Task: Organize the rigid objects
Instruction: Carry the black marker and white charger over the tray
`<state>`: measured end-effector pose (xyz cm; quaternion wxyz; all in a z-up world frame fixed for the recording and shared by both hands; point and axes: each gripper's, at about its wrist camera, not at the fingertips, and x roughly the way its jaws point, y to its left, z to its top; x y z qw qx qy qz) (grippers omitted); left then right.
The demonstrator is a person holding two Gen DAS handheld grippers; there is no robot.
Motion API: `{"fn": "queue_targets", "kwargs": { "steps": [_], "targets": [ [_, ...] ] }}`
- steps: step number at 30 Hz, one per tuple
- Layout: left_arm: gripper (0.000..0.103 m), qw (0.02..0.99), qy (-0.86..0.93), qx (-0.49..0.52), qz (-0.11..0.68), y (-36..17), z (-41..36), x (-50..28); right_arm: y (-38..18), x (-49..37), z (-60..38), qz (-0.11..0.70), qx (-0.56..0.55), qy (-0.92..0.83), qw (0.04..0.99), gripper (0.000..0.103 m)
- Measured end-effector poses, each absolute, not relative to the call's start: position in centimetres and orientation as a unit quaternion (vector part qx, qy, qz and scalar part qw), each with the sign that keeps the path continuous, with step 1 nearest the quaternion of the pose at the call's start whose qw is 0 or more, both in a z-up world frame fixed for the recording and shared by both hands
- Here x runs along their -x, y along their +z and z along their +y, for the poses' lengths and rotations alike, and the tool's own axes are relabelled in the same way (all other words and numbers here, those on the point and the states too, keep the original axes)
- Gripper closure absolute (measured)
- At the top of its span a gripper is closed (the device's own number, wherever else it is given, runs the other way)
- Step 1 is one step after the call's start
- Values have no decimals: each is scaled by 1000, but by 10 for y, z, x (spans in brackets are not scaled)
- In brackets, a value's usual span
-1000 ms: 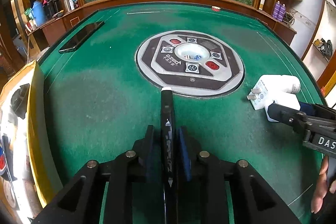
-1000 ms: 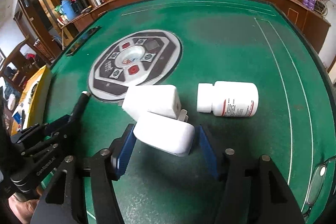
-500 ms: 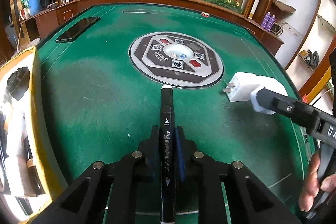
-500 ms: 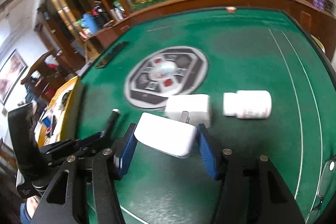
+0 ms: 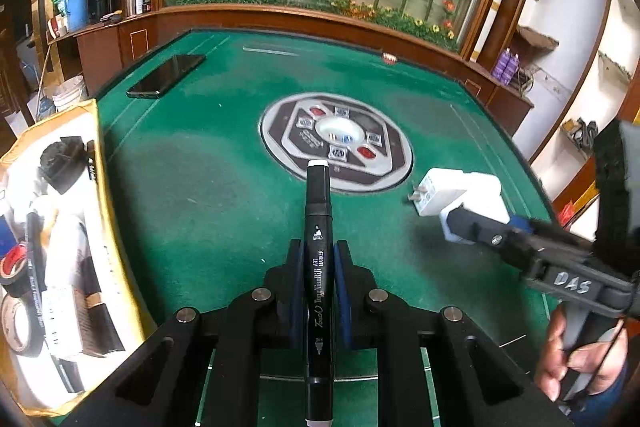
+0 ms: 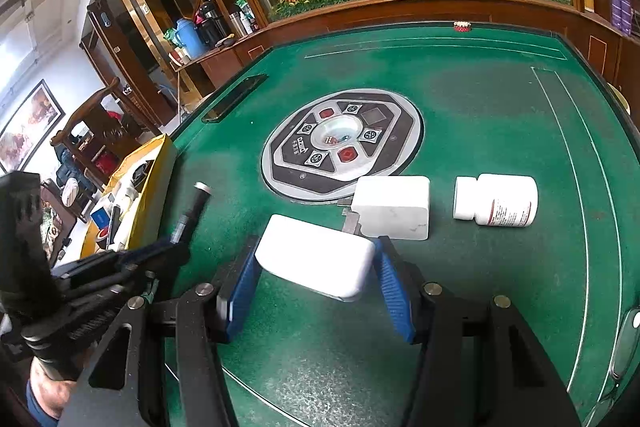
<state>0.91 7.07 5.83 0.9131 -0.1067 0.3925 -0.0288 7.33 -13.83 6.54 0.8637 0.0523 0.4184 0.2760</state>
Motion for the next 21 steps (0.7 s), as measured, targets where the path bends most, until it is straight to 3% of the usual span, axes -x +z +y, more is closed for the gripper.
{"fn": "queue_targets", "kwargs": {
  "steps": [21],
  "targets": [
    [88, 930, 94, 187, 302, 89, 207, 75, 61, -55, -106, 389, -2, 295, 873, 47]
  ]
}}
